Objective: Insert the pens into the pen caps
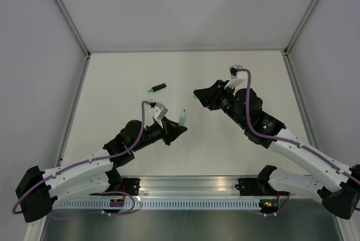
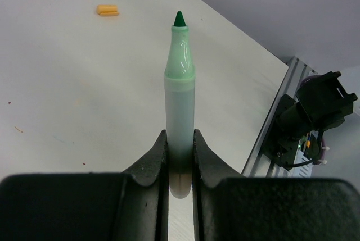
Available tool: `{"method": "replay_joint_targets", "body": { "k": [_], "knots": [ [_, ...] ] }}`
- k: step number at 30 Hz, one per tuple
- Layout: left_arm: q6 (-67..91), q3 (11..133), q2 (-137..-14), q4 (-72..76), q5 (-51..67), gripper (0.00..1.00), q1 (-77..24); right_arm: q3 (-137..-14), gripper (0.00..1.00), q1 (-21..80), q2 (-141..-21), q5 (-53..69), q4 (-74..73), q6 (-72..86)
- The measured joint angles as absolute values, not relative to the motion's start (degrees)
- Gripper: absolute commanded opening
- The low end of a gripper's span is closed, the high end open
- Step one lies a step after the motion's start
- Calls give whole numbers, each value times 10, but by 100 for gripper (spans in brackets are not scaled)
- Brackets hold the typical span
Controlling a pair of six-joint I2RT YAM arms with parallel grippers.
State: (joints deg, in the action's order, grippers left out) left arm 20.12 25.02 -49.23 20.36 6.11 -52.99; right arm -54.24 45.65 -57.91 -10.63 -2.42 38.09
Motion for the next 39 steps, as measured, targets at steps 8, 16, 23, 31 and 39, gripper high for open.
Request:
{"method": "replay_joint_targets", "body": {
  "k": [8,16,23,31,39],
  "knots": [
    [201,250,-497,203,57,2,-530,-537,0,511,-590,-133,3,379],
    [202,250,-497,203,46,2,-530,-537,0,547,-608,-173,10,379],
    [202,250,-497,203,45,2,-530,-537,0,557,-621,-195,9,376],
    [202,250,-497,203,42,2,-530,-536,0,575,-630,-211,10,372],
    [202,250,-496,202,34,2,-530,-517,0,604,-630,-236,17,367]
  ]
}}
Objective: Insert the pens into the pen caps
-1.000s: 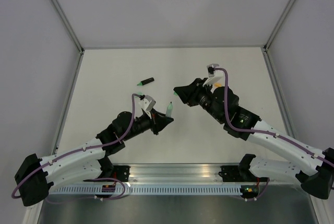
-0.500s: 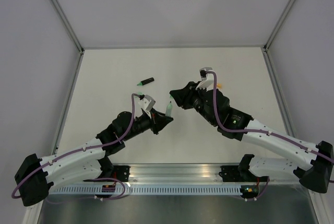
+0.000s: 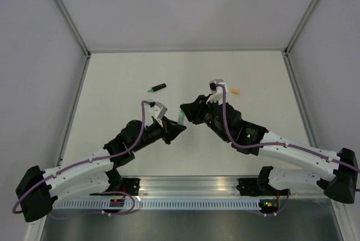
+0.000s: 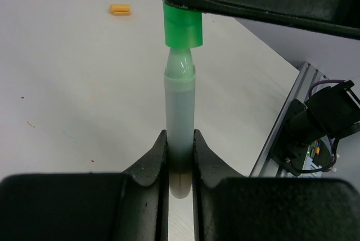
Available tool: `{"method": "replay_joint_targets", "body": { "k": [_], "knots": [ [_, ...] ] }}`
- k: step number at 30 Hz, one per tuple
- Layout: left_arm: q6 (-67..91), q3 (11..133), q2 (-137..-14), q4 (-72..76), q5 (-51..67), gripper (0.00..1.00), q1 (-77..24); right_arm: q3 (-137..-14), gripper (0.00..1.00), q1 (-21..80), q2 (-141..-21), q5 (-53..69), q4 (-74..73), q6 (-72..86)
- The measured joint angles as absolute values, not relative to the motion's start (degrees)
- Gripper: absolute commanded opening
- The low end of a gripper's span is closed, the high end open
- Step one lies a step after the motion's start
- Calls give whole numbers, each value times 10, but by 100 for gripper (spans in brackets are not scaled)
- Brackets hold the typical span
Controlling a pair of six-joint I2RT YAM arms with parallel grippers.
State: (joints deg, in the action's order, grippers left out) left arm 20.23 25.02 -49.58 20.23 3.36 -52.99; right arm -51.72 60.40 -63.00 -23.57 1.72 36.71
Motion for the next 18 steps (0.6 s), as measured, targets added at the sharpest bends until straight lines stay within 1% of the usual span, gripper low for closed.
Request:
{"method": "replay_joint_targets", "body": {
  "k": [6,14,15,17,18],
  "knots": [
    [202,250,-490,196,33,2,-530,-515,0,638,-644,-278,25,360],
    [202,249,-472,188,34,2,-532,-513,1,692,-650,-369,44,339],
    [202,249,-469,186,35,2,-533,-511,2,698,-650,-380,49,337],
    [202,248,-464,182,36,2,-534,-507,8,711,-650,-401,59,334],
    [202,247,-462,181,37,2,-535,-505,16,716,-651,-410,62,333]
  ]
}}
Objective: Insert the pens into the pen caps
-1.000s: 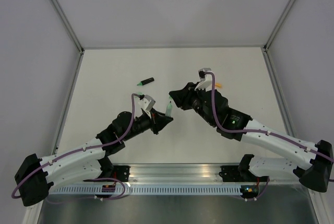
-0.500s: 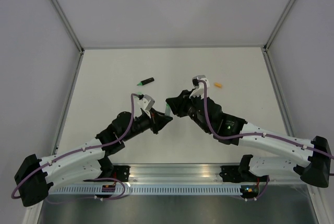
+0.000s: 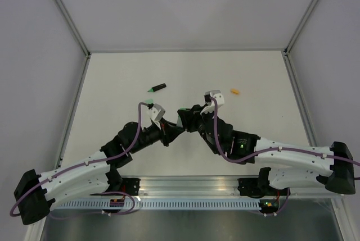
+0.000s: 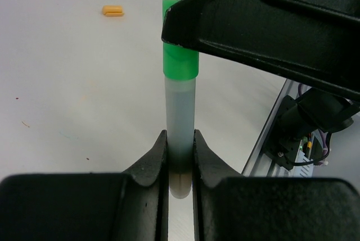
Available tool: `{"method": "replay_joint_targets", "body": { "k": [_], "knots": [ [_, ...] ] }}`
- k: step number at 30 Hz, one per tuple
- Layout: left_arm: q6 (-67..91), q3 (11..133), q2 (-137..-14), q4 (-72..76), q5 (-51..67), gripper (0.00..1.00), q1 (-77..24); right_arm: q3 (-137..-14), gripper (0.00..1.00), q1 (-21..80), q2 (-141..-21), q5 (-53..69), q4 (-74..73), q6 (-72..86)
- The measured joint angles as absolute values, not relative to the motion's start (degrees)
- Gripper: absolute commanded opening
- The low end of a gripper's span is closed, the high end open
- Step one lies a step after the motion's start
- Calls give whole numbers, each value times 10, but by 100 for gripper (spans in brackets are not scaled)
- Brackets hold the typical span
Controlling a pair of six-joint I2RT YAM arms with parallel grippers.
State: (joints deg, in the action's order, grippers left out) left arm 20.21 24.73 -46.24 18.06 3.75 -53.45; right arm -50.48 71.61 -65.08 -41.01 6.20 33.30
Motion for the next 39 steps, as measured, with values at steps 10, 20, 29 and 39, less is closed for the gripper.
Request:
{"method": "replay_joint_targets", "body": {
  "k": [10,20,29,39],
  "knots": [
    [202,246,-463,193,41,2,-531,-499,59,735,-654,-439,52,332],
    [202,246,-463,214,46,2,-531,-521,77,737,-633,-454,21,308],
    [202,244,-456,234,68,2,-531,-575,77,737,-635,-453,15,286],
    [202,239,-443,242,78,2,-531,-594,49,737,-663,-449,11,279]
  ]
}}
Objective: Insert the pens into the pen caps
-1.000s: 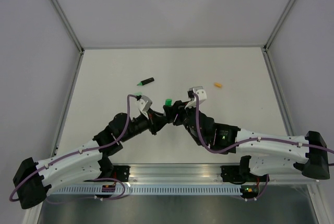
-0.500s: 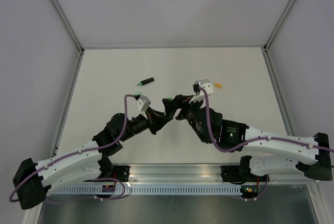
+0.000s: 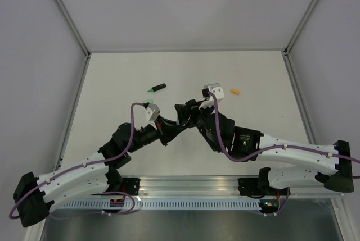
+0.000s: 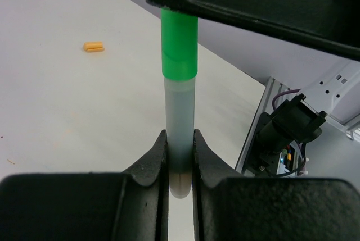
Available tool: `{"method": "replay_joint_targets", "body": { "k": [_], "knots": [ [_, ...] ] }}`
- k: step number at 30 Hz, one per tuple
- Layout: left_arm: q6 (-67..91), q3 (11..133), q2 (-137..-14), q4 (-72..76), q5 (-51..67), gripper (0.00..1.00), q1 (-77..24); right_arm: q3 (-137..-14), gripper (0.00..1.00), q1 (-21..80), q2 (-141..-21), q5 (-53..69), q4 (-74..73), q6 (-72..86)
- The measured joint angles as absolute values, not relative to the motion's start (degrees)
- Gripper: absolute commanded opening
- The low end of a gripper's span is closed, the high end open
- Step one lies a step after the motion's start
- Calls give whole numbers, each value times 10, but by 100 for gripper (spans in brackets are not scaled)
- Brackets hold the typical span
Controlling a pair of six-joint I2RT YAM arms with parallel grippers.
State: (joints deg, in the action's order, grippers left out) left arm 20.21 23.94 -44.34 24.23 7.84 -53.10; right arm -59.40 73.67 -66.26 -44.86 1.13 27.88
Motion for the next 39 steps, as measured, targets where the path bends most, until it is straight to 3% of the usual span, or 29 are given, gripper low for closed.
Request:
{"method": "replay_joint_targets", "body": {
  "k": [2,5,8,17,39],
  "knots": [
    [202,239,-441,244,79,2,-531,-594,41,737,-665,-447,10,279],
    [202,233,-439,244,81,2,-531,-582,15,737,-665,-440,21,285],
    [203,223,-438,237,81,2,-531,-562,0,735,-665,-435,31,291],
    [210,209,-437,188,88,2,-535,-459,0,732,-636,-412,103,327],
    [213,200,-451,102,76,2,-538,-345,0,725,-658,-375,233,388]
  ]
}}
